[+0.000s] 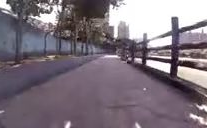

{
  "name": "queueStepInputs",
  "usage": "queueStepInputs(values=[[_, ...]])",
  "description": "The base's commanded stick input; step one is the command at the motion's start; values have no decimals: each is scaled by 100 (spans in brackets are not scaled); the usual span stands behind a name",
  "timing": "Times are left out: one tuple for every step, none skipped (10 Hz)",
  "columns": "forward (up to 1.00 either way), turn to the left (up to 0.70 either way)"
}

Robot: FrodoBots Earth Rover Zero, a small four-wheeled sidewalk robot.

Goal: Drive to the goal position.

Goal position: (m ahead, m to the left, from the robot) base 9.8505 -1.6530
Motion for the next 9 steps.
queueStepInputs(values=[[70, 0], [70, 0], [70, 0], [70, 0], [70, 0], [70, 0], [70, 0], [70, -2], [70, -11]])
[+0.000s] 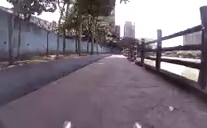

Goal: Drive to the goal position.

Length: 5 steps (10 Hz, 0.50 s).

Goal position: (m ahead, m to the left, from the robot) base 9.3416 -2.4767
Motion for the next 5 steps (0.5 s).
queueStepInputs(values=[[70, -19], [70, -28], [70, -26], [70, 0], [70, 0]])
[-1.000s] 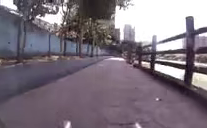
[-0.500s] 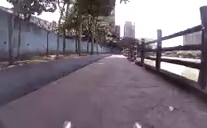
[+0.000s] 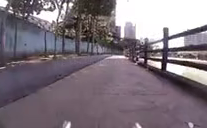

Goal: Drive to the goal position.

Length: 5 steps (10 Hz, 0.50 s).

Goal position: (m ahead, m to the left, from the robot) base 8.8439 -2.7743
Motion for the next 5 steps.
queueStepInputs(values=[[70, 0], [70, -1], [70, -22], [70, -33], [70, -35]])
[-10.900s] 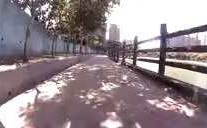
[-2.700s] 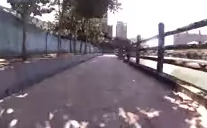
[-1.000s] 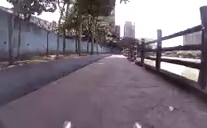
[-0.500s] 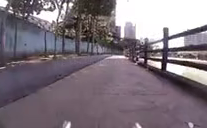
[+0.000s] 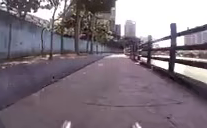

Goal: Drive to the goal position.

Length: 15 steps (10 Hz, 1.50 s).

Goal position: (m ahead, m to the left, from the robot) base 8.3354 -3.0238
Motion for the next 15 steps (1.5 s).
queueStepInputs(values=[[70, -33], [70, -1], [70, 0], [70, 0], [70, 0], [70, 0], [70, -9], [70, -30], [70, -25], [70, -11], [70, 0], [70, 0], [70, 0], [70, 0], [70, 0]])
